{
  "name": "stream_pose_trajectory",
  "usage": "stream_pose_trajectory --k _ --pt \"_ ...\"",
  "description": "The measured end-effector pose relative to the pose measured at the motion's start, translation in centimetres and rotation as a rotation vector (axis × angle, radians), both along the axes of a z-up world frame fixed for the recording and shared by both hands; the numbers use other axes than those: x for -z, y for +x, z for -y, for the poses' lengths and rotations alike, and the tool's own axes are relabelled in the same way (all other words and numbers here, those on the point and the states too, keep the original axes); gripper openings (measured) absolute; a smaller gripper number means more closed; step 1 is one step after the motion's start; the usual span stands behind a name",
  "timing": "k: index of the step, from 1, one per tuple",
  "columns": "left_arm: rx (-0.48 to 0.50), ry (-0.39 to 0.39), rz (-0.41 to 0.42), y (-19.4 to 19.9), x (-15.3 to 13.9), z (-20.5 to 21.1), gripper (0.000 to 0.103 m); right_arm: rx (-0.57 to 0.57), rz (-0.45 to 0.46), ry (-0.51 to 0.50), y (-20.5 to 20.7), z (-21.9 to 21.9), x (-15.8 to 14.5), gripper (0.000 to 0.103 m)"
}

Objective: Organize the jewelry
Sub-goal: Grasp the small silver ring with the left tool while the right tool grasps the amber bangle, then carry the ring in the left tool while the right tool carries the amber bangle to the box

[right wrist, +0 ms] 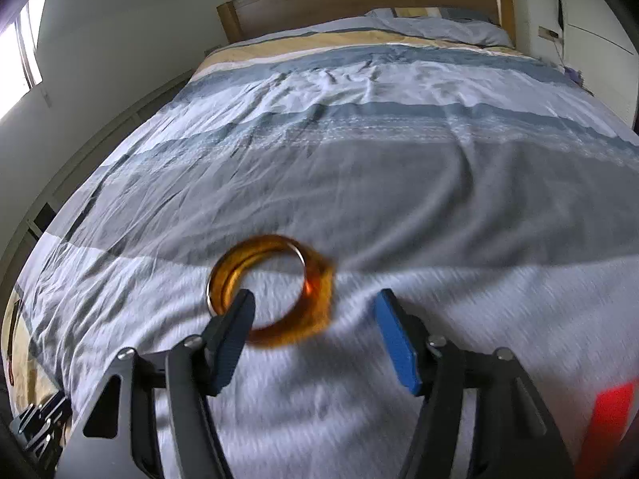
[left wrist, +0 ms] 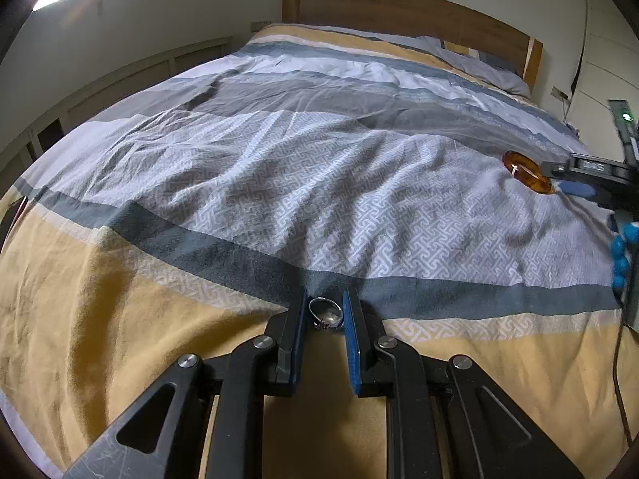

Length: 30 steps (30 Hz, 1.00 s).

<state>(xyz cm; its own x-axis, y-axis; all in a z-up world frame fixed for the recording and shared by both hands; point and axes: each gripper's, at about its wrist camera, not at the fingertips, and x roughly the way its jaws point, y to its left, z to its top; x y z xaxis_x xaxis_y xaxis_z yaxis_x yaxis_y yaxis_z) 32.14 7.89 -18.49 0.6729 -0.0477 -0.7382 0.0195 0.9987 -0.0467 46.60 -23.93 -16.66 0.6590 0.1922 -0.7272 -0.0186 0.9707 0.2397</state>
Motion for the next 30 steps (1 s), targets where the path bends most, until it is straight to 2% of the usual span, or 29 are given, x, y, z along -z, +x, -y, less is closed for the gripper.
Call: stream_pose_trajectory --k 5,6,8,9,17,25,30 --pt "0.001 -0.01 0.001 0.0 0.0 -0.2 0.017 0.002 -0.057 -0.028 2.1 -0.8 1.4 0.031" --pt "0.001 -0.009 0.002 0.0 0.0 -0.2 0.017 0.002 -0.065 -0.034 2.2 -0.9 1.5 0.022" --pt "0.001 -0.006 0.003 0.0 -0.1 -0.2 0.017 0.0 -0.074 -0.039 1.9 -1.0 1.5 0.011" --pt "0.002 -0.006 0.005 -0.1 -0.2 -0.1 0.017 -0.003 -0.076 -0.037 1.7 -0.9 1.5 0.01" --pt "0.005 -0.043 0.026 -1.8 -2.4 -0.3 0.017 -0.05 -0.035 -0.041 -4.6 -1.2 -0.9 0.009" --pt "0.038 -0.059 0.058 -5.2 -6.1 0.5 0.017 -0.071 0.027 -0.03 -14.6 0.2 -5.9 0.009" --pt "0.104 -0.055 0.063 -7.7 -7.9 3.2 0.017 -0.044 0.039 -0.04 -20.5 3.0 -7.6 0.009"
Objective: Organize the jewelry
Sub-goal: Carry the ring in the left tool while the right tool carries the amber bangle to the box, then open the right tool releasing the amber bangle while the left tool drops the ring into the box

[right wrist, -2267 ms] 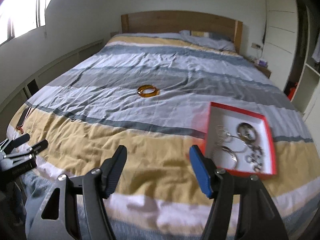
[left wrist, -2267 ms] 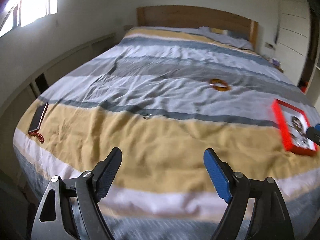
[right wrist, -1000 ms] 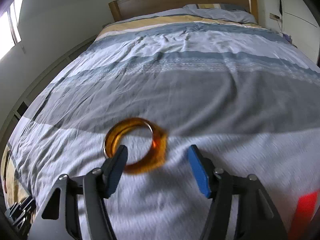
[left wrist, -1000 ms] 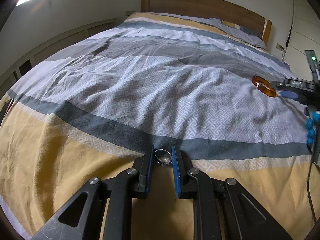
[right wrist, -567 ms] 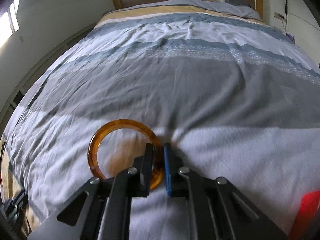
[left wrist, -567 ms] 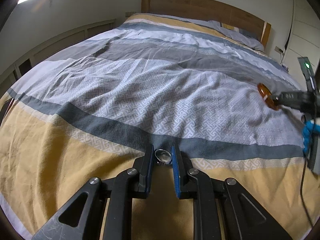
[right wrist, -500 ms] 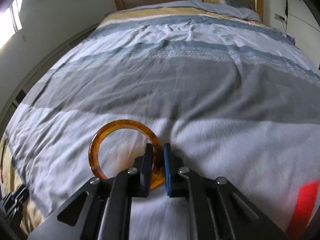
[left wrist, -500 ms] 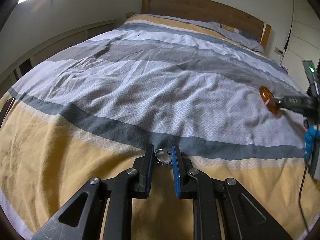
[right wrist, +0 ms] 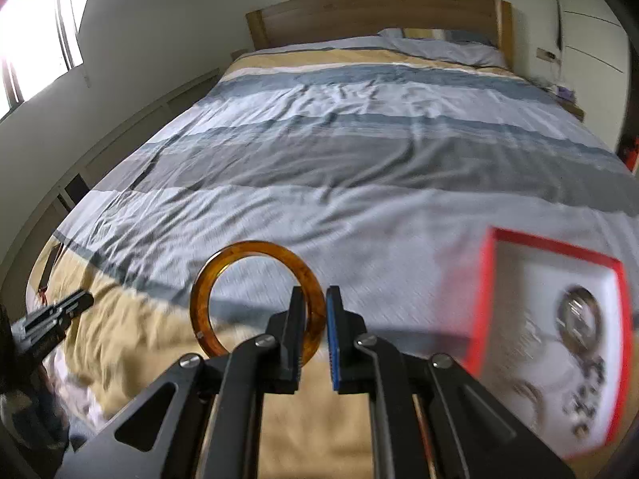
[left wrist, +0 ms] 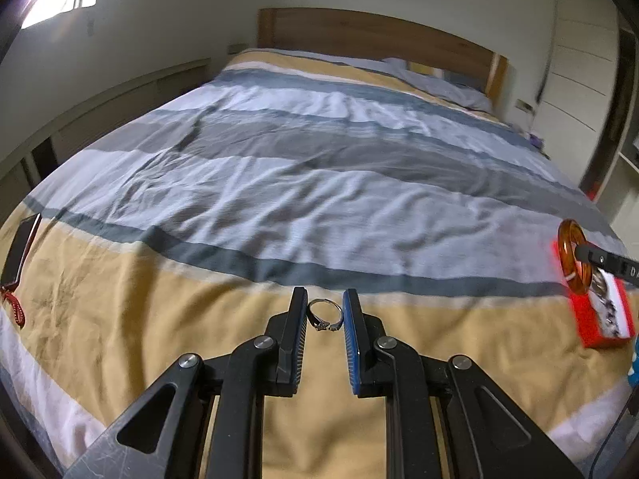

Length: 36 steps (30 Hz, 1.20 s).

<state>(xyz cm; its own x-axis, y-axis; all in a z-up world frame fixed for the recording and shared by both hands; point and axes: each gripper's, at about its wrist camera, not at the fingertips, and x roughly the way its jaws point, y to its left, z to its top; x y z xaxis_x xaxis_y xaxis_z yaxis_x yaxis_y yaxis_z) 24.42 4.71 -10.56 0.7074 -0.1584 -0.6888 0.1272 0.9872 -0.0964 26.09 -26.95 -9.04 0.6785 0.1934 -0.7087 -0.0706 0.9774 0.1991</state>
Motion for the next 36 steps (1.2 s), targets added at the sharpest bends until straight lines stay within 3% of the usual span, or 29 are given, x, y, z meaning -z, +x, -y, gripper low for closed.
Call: stream_pose_trajectory --k 6,11,17,23,29,36 --pt "0.16 -0.017 -0.01 -2.3 -1.1 6.8 0.017 0.101 -0.005 -0.027 -5.4 6.0 -0.1 0.009" --pt "0.341 -0.05 -0.011 -3.1 -2.1 15.8 0.017 0.214 -0.04 -0.074 -8.6 13.2 1.1 0.009" --pt "0.508 -0.059 -0.028 -1.7 -1.7 26.1 0.017 0.268 -0.104 -0.112 -8.6 19.0 3.6 0.009" --pt "0.618 -0.029 -0.094 -0.9 1.3 34.1 0.017 0.235 -0.145 -0.156 -7.1 20.4 5.9 0.01" --pt "0.64 0.035 -0.153 -0.7 4.7 37.8 0.017 0.202 -0.179 -0.226 -6.1 20.5 7.1 0.01" --pt "0.633 0.055 -0.149 -0.5 5.8 37.9 0.019 0.207 -0.188 -0.222 -6.5 20.9 7.4 0.013"
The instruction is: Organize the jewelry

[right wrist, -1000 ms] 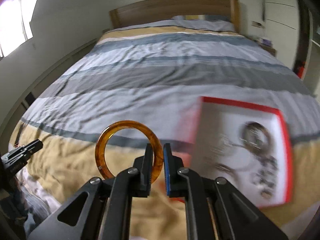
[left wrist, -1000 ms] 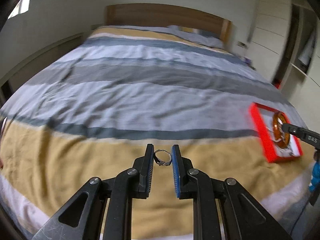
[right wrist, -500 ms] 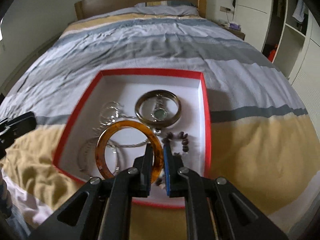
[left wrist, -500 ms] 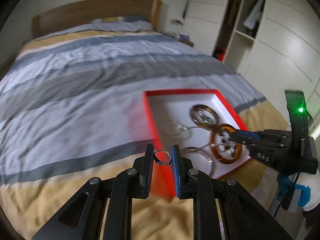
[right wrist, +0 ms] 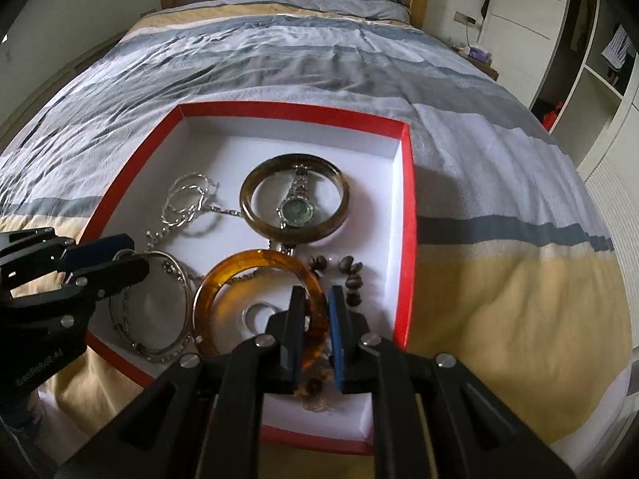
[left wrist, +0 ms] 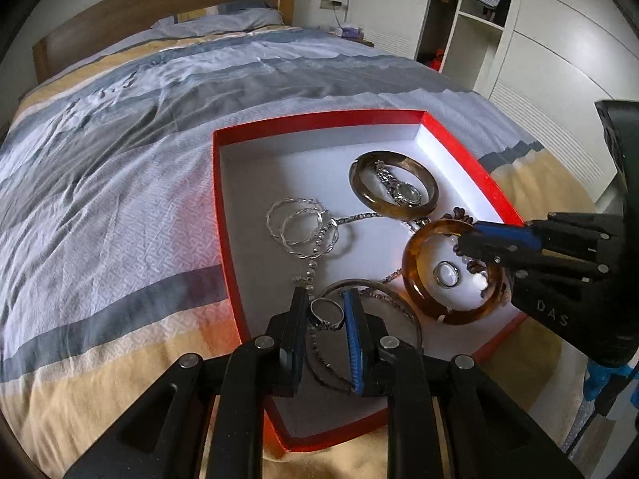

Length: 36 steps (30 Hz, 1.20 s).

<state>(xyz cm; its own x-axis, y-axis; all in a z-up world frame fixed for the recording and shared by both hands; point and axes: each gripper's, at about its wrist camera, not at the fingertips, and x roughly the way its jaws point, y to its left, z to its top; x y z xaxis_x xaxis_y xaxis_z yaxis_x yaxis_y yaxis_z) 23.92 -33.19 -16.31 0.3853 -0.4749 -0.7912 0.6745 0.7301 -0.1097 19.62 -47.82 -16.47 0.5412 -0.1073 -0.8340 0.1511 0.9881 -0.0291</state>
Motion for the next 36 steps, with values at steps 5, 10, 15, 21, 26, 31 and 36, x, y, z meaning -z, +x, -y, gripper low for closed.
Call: stream_pose_trajectory --k 5,10,15,21,26,31,36 --pt "-0.012 -0.007 0.001 -0.1 -0.5 -0.4 0.024 0.023 0.001 0.01 -0.7 0.1 -0.2 0.026" --pt "-0.003 -0.022 -0.007 -0.8 -1.4 -0.8 0.037 0.04 0.023 0.017 -1.9 0.1 -1.4 0.032" --pt "-0.028 -0.033 0.007 -2.3 -3.2 -2.3 0.044 0.07 0.055 0.037 -3.9 -0.6 -3.2 0.033" --pt "-0.117 -0.04 0.055 -4.4 -6.5 -5.4 0.062 0.085 0.092 0.064 -6.3 -3.2 -5.6 0.04" --pt "-0.218 -0.029 0.092 -6.2 -8.9 -9.0 0.068 0.066 0.121 0.073 -8.2 -6.1 -7.3 0.045" --pt "-0.285 -0.014 0.128 -8.5 -10.5 -12.2 0.074 0.034 0.145 0.078 -9.7 -9.4 -9.0 0.051" --pt "-0.33 -0.015 0.159 -10.7 -11.6 -14.9 0.079 0.012 0.17 0.074 -11.1 -12.2 -10.7 0.055"
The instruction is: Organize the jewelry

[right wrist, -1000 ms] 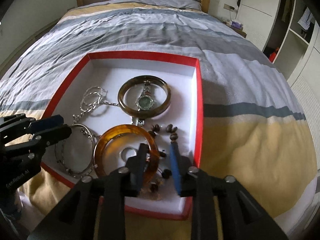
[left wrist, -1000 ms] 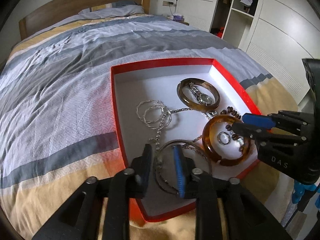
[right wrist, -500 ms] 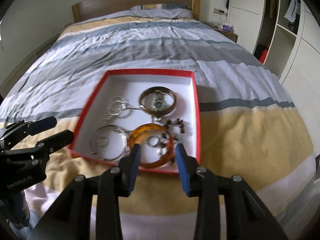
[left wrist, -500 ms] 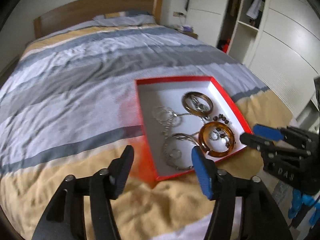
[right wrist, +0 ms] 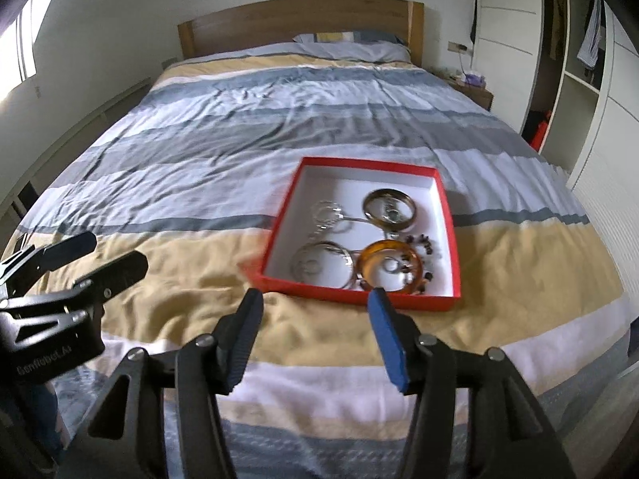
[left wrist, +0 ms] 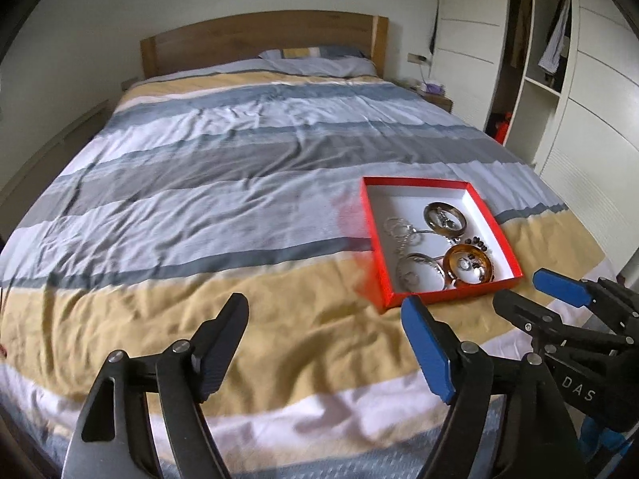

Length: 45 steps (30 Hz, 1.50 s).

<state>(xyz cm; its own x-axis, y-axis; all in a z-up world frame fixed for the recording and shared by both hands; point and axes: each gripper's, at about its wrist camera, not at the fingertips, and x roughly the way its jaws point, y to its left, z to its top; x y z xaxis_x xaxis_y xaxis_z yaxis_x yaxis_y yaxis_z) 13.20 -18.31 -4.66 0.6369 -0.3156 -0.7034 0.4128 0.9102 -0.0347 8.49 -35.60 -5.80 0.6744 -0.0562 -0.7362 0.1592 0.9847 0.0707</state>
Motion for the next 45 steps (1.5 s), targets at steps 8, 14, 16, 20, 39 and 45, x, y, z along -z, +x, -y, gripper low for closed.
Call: stream_pose_trajectory --k 8,14,16,20,39,45 --pt "-0.088 0.007 0.078 -2.9 -2.1 -4.2 0.087 -0.027 0.026 -0.019 -2.2 -3.8 -1.8 0.062" --pt "-0.146 -0.009 0.131 -5.0 -3.6 -7.1 0.092 -0.041 0.033 -0.034 -3.7 -5.7 -2.2 0.067" --pt "-0.164 -0.015 0.142 -5.6 -4.0 -8.0 0.093 -0.044 0.036 -0.041 -4.2 -6.2 -2.4 0.068" --pt "-0.192 -0.016 0.165 -6.6 -4.6 -9.4 0.094 -0.048 0.048 -0.051 -5.3 -7.0 -2.7 0.069" --pt "-0.251 -0.005 0.221 -11.1 -6.0 -13.1 0.102 -0.048 0.148 -0.092 -9.8 -9.2 -5.8 0.07" --pt "-0.269 0.014 0.227 -11.6 -5.9 -13.8 0.102 -0.044 0.154 -0.094 -10.2 -9.3 -6.0 0.07"
